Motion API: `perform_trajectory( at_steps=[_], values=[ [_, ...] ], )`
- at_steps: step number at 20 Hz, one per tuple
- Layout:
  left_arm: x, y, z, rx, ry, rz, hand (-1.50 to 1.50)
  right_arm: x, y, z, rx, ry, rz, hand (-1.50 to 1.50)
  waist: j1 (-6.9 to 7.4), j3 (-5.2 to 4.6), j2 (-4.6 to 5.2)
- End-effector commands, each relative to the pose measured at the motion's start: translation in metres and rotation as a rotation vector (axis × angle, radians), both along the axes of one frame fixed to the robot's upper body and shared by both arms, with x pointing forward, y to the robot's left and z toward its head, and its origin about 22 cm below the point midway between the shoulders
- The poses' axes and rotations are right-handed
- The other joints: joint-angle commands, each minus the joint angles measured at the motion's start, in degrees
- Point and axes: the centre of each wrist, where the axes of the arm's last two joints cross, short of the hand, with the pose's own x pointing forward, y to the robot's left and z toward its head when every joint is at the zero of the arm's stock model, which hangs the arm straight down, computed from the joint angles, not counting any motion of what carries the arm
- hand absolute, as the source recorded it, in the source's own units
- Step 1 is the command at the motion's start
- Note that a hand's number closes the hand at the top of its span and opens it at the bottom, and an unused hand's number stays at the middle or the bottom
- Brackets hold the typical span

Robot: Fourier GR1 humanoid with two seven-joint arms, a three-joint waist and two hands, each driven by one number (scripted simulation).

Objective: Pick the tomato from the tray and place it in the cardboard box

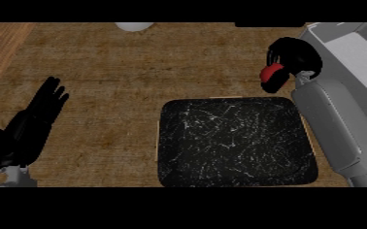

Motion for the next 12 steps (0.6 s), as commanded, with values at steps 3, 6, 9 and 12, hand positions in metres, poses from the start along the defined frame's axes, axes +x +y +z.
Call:
perform_trajectory(
  at_steps=[3, 6, 9, 12],
  values=[
    [0.008, 0.006, 0.007, 0.01, 0.002, 0.011, 0.0, -0.002, 0.02, 0.077, 0.009, -0.234, -0.002, 1.5, -0.32, -0.02, -0.1],
    [0.002, -0.003, -0.004, 0.004, -0.004, 0.014, 0.0, -0.021, 0.024, 0.114, 0.011, -0.345, -0.029, 1.5, -0.82, -0.03, -0.31],
    [0.014, -0.005, 0.001, -0.007, 0.009, 0.006, 0.0, -0.03, 0.007, 0.135, -0.007, -0.439, -0.136, 1.5, -0.84, -0.02, -0.1],
    [0.003, -0.009, 0.002, -0.004, 0.023, -0.001, 0.0, -0.041, -0.002, 0.166, -0.015, -0.488, -0.231, 1.5, -0.46, 0.0, -0.2]
  ],
)
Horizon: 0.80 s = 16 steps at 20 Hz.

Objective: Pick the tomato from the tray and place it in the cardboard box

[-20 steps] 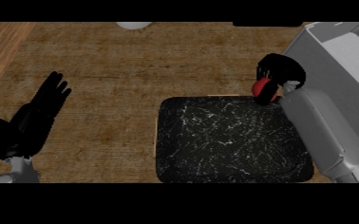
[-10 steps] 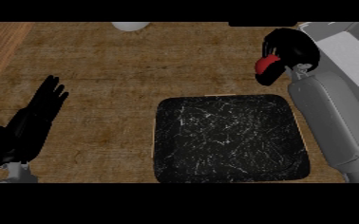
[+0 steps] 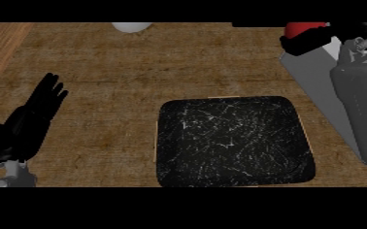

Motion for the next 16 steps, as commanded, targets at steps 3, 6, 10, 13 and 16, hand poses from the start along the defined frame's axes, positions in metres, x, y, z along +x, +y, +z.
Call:
perform_trajectory(
  at_steps=[3, 6, 10, 13, 16],
  values=[
    [-0.009, -0.002, -0.002, 0.008, -0.013, -0.007, 0.0, -0.012, -0.033, 0.024, -0.012, -0.102, -0.168, 1.5, 0.74, 0.03, 0.22],
    [-0.005, -0.016, 0.004, -0.01, 0.0, -0.016, 0.0, -0.005, -0.056, 0.039, 0.017, -0.13, -0.218, 1.5, 0.99, 0.04, 0.34],
    [-0.01, -0.01, 0.001, 0.018, 0.001, -0.014, 0.0, 0.014, -0.077, 0.04, -0.004, -0.106, -0.254, 1.5, 1.42, 0.03, 0.46],
    [-0.001, -0.011, -0.001, -0.007, -0.009, -0.02, 0.0, 0.019, -0.107, 0.025, -0.041, -0.048, -0.238, 1.5, 1.24, 0.04, 0.52],
    [-0.002, 0.008, 0.001, -0.012, -0.021, -0.019, 0.0, 0.011, -0.141, 0.02, -0.002, -0.093, -0.23, 1.5, 1.1, 0.04, 0.5]
  ],
)
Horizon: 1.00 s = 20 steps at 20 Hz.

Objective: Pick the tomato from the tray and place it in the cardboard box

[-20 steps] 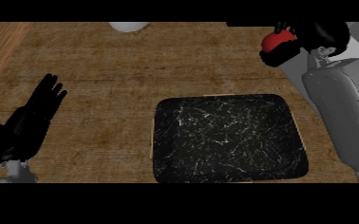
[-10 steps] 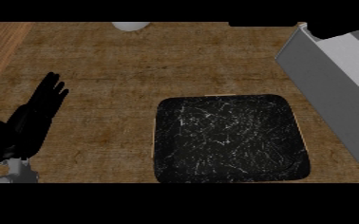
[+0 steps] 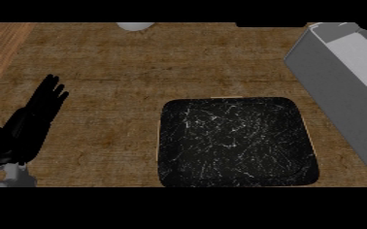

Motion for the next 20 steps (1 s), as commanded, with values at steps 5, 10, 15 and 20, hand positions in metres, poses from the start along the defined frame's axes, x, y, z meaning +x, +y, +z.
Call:
perform_trajectory(
  at_steps=[5, 10, 15, 20],
  values=[
    [-0.003, -0.007, -0.021, -0.013, 0.004, -0.011, 0.0, 0.017, -0.043, -0.043, -0.007, -0.02, 0.034, 1.5, 0.35, 0.01, 0.19],
    [0.004, 0.004, -0.012, -0.002, -0.007, 0.003, 0.0, 0.013, -0.092, -0.053, 0.04, 0.016, 0.018, 1.5, 0.45, 0.03, 0.29],
    [0.011, -0.001, 0.007, 0.002, -0.011, -0.01, 0.0, 0.018, -0.095, -0.114, 0.151, 0.132, 0.028, 1.5, 0.91, 0.09, 0.46],
    [0.009, 0.014, 0.004, 0.007, -0.005, -0.005, 0.0, 0.019, -0.103, -0.133, 0.264, 0.241, -0.108, -1.5, 1.34, 0.07, 0.6]
  ],
)
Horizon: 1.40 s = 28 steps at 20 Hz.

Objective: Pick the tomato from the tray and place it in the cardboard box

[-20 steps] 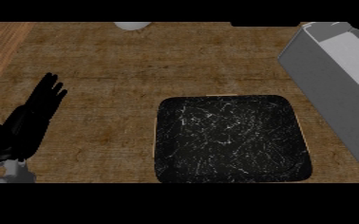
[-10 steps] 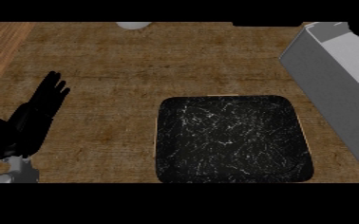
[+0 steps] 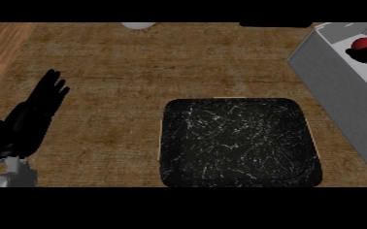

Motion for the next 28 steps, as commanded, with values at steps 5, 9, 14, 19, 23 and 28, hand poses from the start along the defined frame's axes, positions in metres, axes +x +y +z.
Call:
perform_trajectory(
  at_steps=[5, 9, 14, 19, 23, 28],
  values=[
    [0.001, 0.003, -0.016, -0.011, 0.001, -0.003, 0.0, -0.014, -0.025, -0.033, 0.113, 0.003, 0.072, -1.5, -0.37, -0.01, -0.05],
    [0.002, -0.005, -0.004, -0.008, 0.01, 0.001, 0.0, -0.007, -0.007, -0.036, 0.189, -0.231, 0.059, -1.5, -0.92, 0.02, -0.27],
    [-0.009, -0.005, -0.001, -0.014, 0.006, 0.007, 0.0, -0.015, -0.03, -0.01, 0.384, -0.508, -0.042, -1.5, -0.82, 0.04, -0.54],
    [0.0, 0.009, 0.007, -0.011, 0.005, 0.009, 0.0, -0.044, -0.071, 0.003, 0.501, -0.613, -0.071, -1.5, -1.63, -0.04, -0.65],
    [0.005, 0.003, 0.004, -0.017, 0.009, 0.036, 0.0, -0.067, -0.097, 0.009, 0.546, -0.643, -0.125, -1.5, -1.79, -0.07, -0.66],
    [-0.006, -0.001, -0.001, 0.001, 0.01, 0.014, 0.0, -0.122, -0.15, 0.007, 0.582, -0.67, -0.094, -1.5, -1.41, 0.0, -0.44]
  ],
)
